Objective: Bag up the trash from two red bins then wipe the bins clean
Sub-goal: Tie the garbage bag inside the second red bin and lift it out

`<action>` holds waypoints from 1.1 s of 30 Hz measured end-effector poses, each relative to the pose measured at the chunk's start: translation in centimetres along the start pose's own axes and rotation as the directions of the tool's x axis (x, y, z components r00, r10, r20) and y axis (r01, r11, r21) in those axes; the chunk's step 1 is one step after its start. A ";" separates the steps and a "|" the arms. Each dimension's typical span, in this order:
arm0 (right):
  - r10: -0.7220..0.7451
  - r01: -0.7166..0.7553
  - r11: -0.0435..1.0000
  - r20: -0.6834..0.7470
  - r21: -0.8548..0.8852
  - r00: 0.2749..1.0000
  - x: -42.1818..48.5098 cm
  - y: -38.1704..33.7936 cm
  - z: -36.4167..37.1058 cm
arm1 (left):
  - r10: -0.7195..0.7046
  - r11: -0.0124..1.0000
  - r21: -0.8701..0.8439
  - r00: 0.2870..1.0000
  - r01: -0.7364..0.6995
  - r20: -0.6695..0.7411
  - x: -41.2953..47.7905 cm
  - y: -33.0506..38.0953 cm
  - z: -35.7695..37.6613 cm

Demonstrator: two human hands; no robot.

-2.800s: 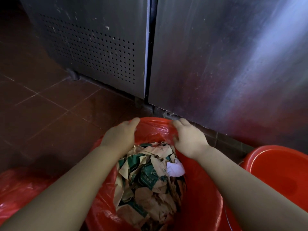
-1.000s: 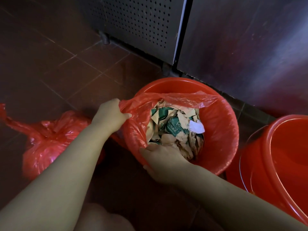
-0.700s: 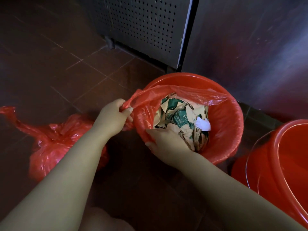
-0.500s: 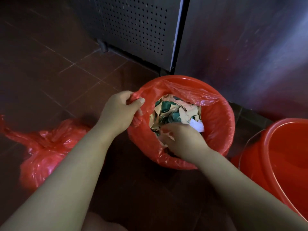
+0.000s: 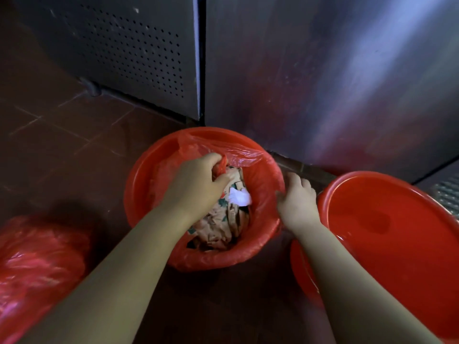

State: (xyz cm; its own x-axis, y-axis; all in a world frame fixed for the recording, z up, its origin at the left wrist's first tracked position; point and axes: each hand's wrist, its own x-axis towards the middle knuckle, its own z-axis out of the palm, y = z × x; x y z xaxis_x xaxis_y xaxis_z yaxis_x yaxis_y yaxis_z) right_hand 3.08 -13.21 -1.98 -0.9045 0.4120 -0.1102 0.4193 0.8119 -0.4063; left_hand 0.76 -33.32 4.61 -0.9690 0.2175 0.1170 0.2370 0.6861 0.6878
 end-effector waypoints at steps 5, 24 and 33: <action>0.165 -0.220 0.943 0.222 0.250 0.961 1.1 0.8 0.7 | -0.045 0.999 0.005 0.999 0.045 0.007 -0.1 -0.5 0.7; -0.031 0.037 0.984 -0.037 0.172 0.999 -0.5 -1.7 -0.1 | -0.061 0.995 -0.080 0.998 0.060 -0.007 -0.5 -1.3 1.3; -0.021 0.024 0.999 0.137 -0.023 0.990 -0.2 -0.9 -1.3 | -0.057 0.996 -0.076 0.996 0.052 -0.070 -0.7 -1.5 1.0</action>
State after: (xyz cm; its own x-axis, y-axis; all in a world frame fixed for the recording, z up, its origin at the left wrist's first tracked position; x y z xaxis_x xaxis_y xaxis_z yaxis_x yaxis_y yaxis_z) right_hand 2.99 -13.45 -0.44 -0.9152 0.3344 -0.2249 0.3989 0.8308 -0.3881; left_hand 1.17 -33.80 2.84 -0.9835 0.1283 0.1274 0.1803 0.6418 0.7454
